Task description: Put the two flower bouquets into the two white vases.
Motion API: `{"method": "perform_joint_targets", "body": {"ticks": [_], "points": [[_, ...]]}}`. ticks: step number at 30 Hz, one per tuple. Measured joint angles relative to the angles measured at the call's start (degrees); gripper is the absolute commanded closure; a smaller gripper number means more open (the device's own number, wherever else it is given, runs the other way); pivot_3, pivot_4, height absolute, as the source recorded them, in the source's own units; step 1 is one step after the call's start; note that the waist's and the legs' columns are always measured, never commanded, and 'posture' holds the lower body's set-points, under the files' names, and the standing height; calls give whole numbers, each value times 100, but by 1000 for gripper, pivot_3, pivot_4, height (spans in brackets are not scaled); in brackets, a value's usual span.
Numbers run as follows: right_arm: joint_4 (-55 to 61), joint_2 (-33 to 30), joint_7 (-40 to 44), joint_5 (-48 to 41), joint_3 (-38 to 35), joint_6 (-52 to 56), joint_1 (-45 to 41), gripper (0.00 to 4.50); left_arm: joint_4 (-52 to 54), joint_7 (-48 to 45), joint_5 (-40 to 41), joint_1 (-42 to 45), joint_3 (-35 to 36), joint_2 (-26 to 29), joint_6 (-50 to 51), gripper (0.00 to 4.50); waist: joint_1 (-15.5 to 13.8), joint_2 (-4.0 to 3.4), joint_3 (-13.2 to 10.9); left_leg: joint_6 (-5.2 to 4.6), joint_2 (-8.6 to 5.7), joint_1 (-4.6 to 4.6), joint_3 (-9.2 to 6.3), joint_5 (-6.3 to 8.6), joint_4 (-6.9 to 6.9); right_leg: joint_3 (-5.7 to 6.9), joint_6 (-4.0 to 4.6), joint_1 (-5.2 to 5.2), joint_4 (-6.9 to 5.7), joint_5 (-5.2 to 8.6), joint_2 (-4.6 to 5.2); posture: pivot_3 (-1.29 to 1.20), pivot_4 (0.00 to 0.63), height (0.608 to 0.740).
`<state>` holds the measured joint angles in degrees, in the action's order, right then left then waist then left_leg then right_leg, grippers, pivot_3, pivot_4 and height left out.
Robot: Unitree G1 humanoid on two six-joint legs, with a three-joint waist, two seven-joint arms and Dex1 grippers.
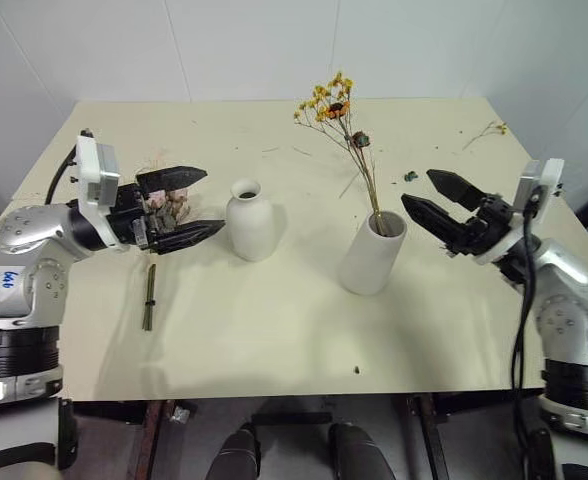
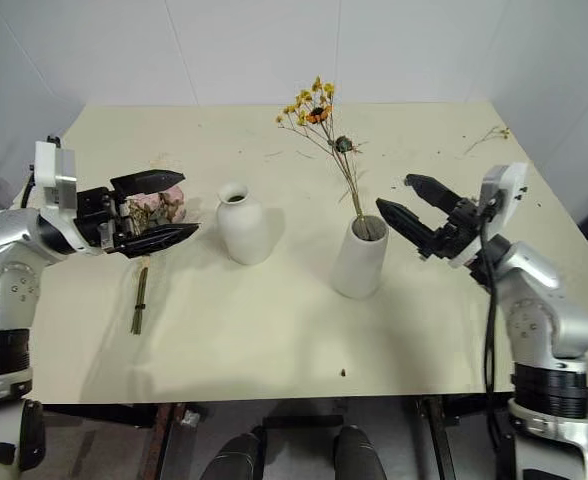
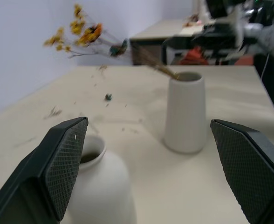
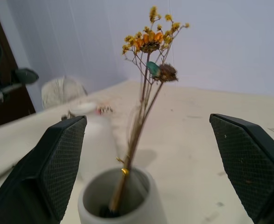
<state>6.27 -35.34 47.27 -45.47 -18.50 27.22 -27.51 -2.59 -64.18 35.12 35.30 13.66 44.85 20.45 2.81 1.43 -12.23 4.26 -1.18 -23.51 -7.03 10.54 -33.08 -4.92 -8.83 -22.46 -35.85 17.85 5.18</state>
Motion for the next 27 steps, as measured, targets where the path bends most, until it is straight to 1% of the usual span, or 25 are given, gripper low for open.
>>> {"method": "perform_joint_targets", "body": {"ticks": [4, 9, 11, 14, 18, 20, 24, 27], "points": [[-71, -247, 215, -71, -56, 161, -50, 30, 8, 38, 6, -25, 58, 59, 29, 0, 10, 0, 0, 0, 1, 3, 4, 0, -1, -1, 1, 1, -2, 0, -1, 0, 150, 740], [-598, -644, 853, 33, 222, 304, -464, 30, 39, 89, 39, -63, 19, -140, 70, 0, 19, 1, -1, 0, 1, 2, 8, 0, -5, -4, 0, 1, 0, 0, 0, 0, 150, 740], [-1213, -864, 1238, 187, 495, 439, -932, 30, 10, 66, 37, -18, -59, -191, 65, 0, 27, 2, -2, 0, 1, 1, 11, 0, -8, -5, 0, 0, -1, -1, 0, 0, 150, 740], [-2122, -1019, 1755, 412, 787, 602, -1618, 30, -32, 20, 32, 78, -91, -201, 23, 0, 30, 3, -3, 0, 2, 2, 11, 1, -4, -5, 1, -1, 0, 0, -2, 0, 150, 740], [-3468, -1041, 2421, 799, 1319, 1038, -2746, 30, -31, 22, 33, 91, -93, -205, 9, 0, 55, -2, -6, 1, 2, 0, 17, 2, 3, -12, 1, -12, 1, 1, -2, 0, 150, 740], [-4015, -1014, 2721, 1097, 1607, 1086, -3285, 30, 8, 29, 36, 33, -59, -196, 9, 0, 56, -2, -6, 4, 6, -1, 17, 7, 4, -12, 2, -14, 0, 4, -5, 0, 150, 740], [-4640, -886, 3111, 1477, 1939, 1249, -3879, 30, 42, 57, 39, -48, -10, -193, 10, 0, 41, -2, -6, 6, 7, -12, 15, 15, 3, -10, -1, -18, 4, 10, -7, 0, 150, 740], [-4992, -807, 3427, 1868, 2332, 1423, -4221, 30, 138, 91, 45, -161, 51, -188, 10, 0, 41, -2, -6, 7, 7, -25, 15, 18, 0, -10, -3, -31, 4, 10, -6, 0, 150, 740]]}}
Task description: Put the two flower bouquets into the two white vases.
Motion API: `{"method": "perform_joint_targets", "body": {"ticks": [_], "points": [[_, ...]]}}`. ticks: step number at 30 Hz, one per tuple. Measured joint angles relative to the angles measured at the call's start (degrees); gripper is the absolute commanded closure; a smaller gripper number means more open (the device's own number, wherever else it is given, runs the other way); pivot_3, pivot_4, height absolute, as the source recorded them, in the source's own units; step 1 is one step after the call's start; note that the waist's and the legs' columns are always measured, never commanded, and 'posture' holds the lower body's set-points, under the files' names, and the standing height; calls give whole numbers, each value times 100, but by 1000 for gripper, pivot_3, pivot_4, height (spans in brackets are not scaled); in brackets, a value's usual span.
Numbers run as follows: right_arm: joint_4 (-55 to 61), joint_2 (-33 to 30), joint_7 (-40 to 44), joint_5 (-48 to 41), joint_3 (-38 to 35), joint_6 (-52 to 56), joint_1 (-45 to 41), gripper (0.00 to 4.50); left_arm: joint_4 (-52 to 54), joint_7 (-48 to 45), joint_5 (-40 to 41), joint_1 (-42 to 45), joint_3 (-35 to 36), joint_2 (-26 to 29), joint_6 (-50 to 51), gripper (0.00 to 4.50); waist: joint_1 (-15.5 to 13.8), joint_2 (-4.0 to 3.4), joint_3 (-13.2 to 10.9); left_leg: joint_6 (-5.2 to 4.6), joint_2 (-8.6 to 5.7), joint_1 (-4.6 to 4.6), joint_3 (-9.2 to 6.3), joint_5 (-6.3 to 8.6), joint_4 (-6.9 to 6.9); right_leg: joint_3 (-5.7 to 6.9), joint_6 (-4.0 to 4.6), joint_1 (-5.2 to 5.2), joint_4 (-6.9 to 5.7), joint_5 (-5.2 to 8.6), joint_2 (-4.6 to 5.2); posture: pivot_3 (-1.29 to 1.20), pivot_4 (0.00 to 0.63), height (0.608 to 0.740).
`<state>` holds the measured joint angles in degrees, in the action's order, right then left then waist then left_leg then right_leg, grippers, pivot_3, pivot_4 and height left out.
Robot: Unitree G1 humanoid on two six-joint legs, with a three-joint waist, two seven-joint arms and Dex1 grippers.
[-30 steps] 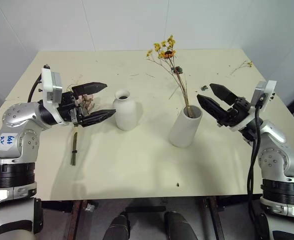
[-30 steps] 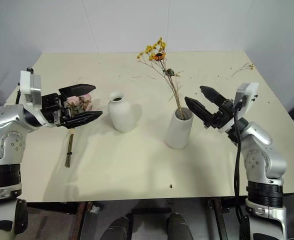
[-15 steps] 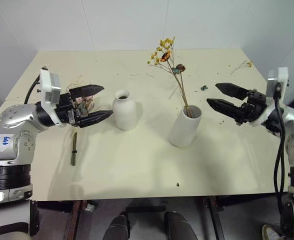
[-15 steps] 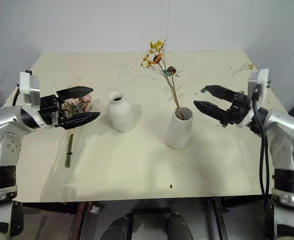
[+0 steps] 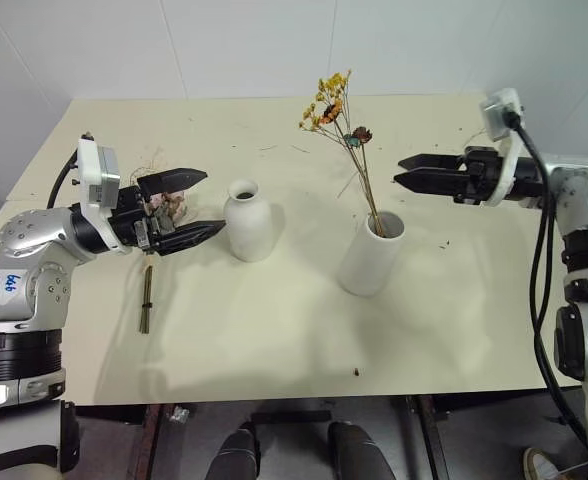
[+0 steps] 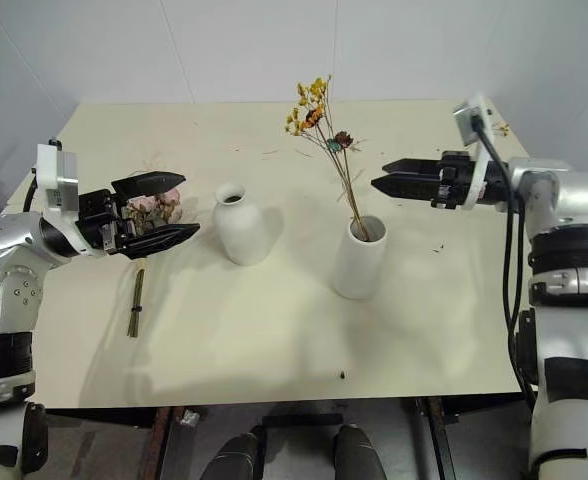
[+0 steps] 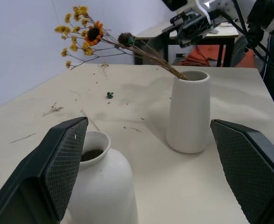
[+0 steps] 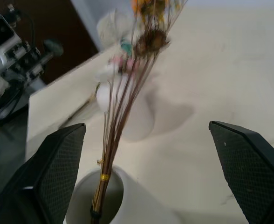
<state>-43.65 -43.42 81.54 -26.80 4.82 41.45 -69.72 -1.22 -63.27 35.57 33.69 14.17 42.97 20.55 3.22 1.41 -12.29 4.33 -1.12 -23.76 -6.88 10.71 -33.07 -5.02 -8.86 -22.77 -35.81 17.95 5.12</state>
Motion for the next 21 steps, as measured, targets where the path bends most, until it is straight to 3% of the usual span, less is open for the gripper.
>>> {"method": "perform_joint_targets", "body": {"ticks": [7, 20, 21], "points": [[-402, 179, 516, 836, 842, 88, -564, 30, 63, 63, 5, -68, 56, -11, -3, 0, 14, 0, 0, 2, -1, -44, 1, -1, -16, -3, -1, -58, -27, -1, -1, 0, 150, 740], [-1582, 891, 564, 1564, 961, 6, -1784, 30, 73, 150, 5, -106, 54, -169, -80, 0, 14, 0, 0, 4, 0, -45, 0, -2, -14, -5, -1, -63, -34, -1, -4, 0, 150, 740], [-1604, 901, 569, 1588, 961, 2, -1803, 197, 73, 152, 5, -117, 54, -169, -82, 0, 13, -1, 0, 4, 0, -45, 1, -2, -14, -5, -1, -63, -34, -1, -4, 0, 150, 740]]}}
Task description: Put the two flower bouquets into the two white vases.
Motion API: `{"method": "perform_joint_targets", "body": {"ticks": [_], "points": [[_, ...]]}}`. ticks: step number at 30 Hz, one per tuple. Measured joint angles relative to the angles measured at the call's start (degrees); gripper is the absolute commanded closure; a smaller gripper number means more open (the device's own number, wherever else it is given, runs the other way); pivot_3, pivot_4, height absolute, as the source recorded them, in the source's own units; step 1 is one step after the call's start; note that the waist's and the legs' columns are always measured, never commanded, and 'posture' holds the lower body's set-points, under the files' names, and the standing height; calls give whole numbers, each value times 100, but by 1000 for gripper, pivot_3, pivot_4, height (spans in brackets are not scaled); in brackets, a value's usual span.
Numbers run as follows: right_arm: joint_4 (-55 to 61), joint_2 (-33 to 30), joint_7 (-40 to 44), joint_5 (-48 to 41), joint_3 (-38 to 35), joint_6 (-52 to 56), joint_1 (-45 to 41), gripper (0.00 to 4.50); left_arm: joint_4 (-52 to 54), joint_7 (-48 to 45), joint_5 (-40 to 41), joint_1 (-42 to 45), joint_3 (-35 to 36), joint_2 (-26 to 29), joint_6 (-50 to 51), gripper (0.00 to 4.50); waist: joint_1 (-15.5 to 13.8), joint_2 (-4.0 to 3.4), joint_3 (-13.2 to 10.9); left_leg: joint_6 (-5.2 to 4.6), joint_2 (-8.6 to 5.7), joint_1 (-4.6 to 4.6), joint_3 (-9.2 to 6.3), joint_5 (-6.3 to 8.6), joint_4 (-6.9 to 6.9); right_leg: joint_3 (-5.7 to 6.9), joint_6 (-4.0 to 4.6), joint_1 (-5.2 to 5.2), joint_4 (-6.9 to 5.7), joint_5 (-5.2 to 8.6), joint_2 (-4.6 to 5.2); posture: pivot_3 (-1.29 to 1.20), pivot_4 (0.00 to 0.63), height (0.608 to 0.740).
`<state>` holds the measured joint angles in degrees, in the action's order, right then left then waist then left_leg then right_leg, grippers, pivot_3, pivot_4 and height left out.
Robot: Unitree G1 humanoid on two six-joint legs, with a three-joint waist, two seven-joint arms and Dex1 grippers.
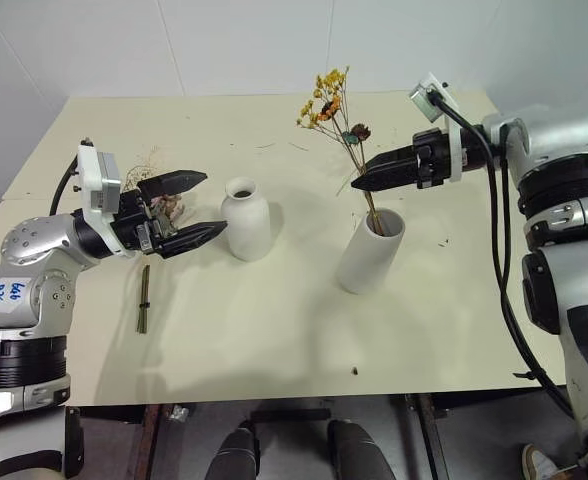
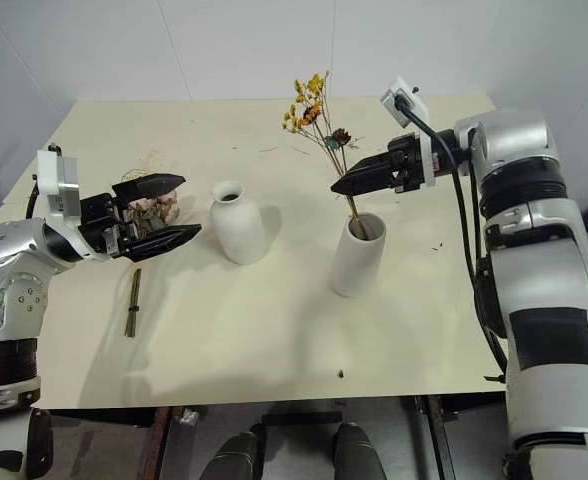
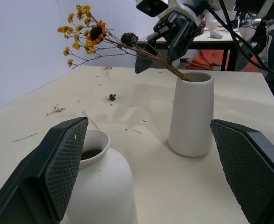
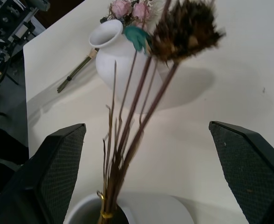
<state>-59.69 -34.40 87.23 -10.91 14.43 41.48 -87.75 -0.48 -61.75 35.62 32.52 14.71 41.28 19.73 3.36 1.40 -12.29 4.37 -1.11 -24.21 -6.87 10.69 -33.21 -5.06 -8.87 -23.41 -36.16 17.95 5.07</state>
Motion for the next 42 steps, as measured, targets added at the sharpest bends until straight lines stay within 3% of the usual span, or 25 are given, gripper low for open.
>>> {"method": "perform_joint_targets", "body": {"ticks": [4, 13, 19, 29, 38, 42], "points": [[-30, 27, 11, 32, -18, 8, -13, 1283, 0, 12, 0, -44, 0, 0, -22, 0, 4, 0, 0, 0, 0, 0, 0, 0, -2, 0, 0, -1, -5, 0, -1, 0, 150, 740], [26, 122, 5, -4, -269, -2, 132, 4448, -5, 20, -1, -33, 0, 0, -59, 0, 5, 0, 0, 2, 2, 1, -1, -1, -22, -2, 2, -4, -33, 1, -7, 0, 150, 740], [597, -35, -65, -298, -861, 236, 541, 4448, -88, -74, -5, 211, -41, -5, -109, 0, -5, 0, 0, 2, 2, 0, -3, -1, -32, -2, 2, -2, -40, 1, -9, 0, 150, 740], [3756, -678, -953, -1572, -2363, 1628, 2514, 4448, -679, -387, -103, 732, -376, -135, -205, 0, -24, 1, 0, 1, 4, -2, -5, -1, -34, -3, 2, -1, -38, 1, -12, 0, 150, 740], [6255, 293, -3053, -2391, -3774, 855, 3977, 4448, -964, -565, -207, 973, -463, -208, -244, 0, -31, 2, 1, 1, 10, 1, -5, -1, -64, -8, 2, 3, -70, 0, -20, 0, 150, 740], [6733, 493, -3545, -2502, -3844, 391, 4323, 4448, -1148, -640, -231, 1110, -475, -247, -297, 0, -33, 2, 1, 1, 9, 4, -5, -2, -69, -9, 2, 8, -70, -4, -20, 0, 150, 740]]}}
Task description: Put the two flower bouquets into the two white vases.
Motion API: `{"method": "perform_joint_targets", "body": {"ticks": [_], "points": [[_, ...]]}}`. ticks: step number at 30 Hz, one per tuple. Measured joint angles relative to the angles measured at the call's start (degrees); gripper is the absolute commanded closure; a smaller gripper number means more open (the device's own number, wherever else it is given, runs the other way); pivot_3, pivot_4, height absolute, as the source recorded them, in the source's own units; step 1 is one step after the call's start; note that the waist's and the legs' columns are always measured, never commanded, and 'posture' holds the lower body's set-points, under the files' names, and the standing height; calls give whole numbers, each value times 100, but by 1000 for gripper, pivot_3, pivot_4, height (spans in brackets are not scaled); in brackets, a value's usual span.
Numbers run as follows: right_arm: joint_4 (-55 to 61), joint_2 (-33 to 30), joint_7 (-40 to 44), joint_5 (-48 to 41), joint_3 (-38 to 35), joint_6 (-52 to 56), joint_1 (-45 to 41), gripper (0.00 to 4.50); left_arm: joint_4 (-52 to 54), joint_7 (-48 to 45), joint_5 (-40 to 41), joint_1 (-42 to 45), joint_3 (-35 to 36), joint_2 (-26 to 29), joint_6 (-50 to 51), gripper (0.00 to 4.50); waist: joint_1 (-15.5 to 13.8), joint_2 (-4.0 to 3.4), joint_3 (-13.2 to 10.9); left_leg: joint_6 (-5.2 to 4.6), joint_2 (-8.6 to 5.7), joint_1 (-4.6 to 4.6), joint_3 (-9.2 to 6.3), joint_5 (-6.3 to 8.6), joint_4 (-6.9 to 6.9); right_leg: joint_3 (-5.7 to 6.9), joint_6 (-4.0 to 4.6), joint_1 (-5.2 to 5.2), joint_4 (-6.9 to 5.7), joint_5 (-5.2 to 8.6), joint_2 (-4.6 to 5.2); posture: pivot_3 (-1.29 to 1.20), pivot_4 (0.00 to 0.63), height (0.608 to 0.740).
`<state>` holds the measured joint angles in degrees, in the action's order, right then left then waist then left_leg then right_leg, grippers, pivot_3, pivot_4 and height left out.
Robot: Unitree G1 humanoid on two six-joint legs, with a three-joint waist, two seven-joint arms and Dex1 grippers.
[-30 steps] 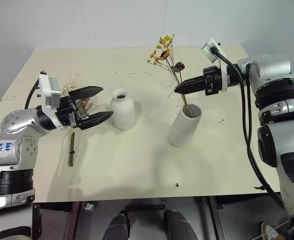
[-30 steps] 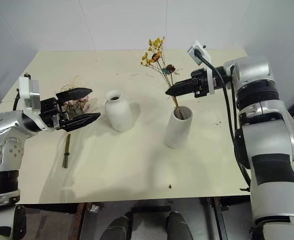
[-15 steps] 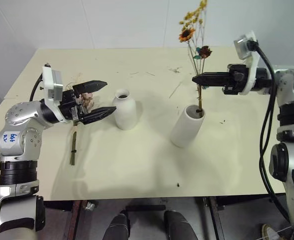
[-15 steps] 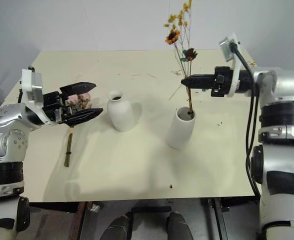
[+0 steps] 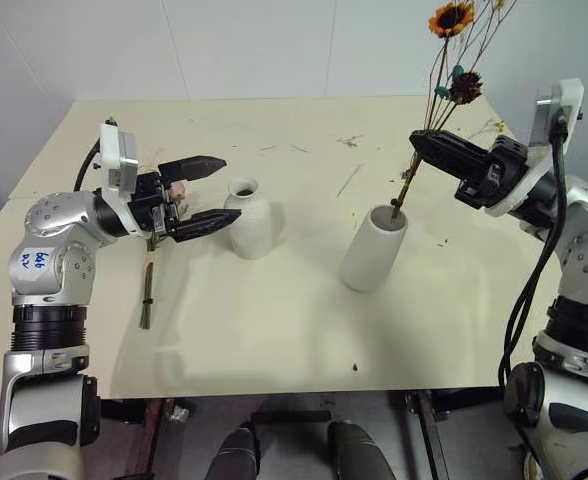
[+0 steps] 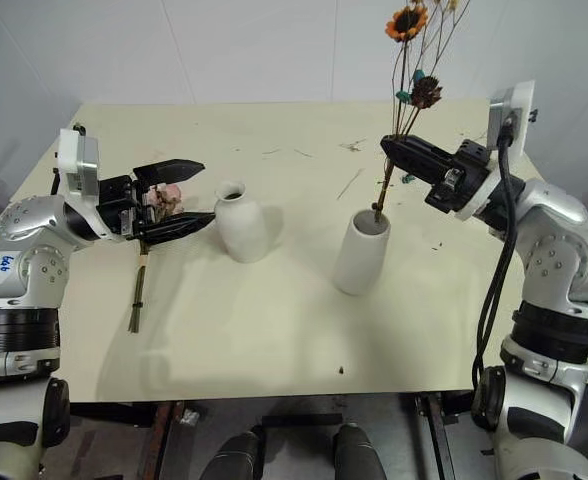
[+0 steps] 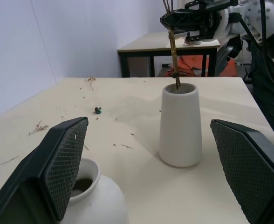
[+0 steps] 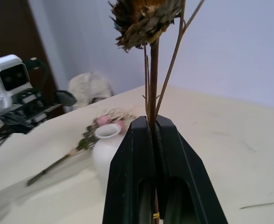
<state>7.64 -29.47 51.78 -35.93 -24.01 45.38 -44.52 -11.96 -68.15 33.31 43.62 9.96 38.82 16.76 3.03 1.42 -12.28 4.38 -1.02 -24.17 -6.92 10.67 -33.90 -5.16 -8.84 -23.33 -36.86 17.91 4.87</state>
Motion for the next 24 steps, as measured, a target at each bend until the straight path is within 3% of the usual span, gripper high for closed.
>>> {"method": "perform_joint_targets", "body": {"ticks": [9, 20, 24], "points": [[557, 190, -546, -36, 269, -689, 922, 4448, -175, -53, -61, 114, -87, -68, -60, 0, 15, 0, 0, -1, 6, 1, -1, -1, 3, -1, 2, -1, -1, 0, -6, 0, 150, 740], [800, 472, -1127, -174, 562, -1233, 1367, 4448, -195, -68, -80, 115, -87, -80, -84, 0, 1, 0, 0, -1, 11, 2, -3, -1, 3, -1, 5, 0, 1, -2, -13, 0, 150, 740], [722, 476, -1127, 58, 645, -1699, 1514, 3538, -200, -68, -81, 115, -87, -82, -111, 0, 0, 0, 0, -1, 11, 2, -3, -1, 3, -2, 5, 0, 3, -2, -13, 0, 150, 740]]}}
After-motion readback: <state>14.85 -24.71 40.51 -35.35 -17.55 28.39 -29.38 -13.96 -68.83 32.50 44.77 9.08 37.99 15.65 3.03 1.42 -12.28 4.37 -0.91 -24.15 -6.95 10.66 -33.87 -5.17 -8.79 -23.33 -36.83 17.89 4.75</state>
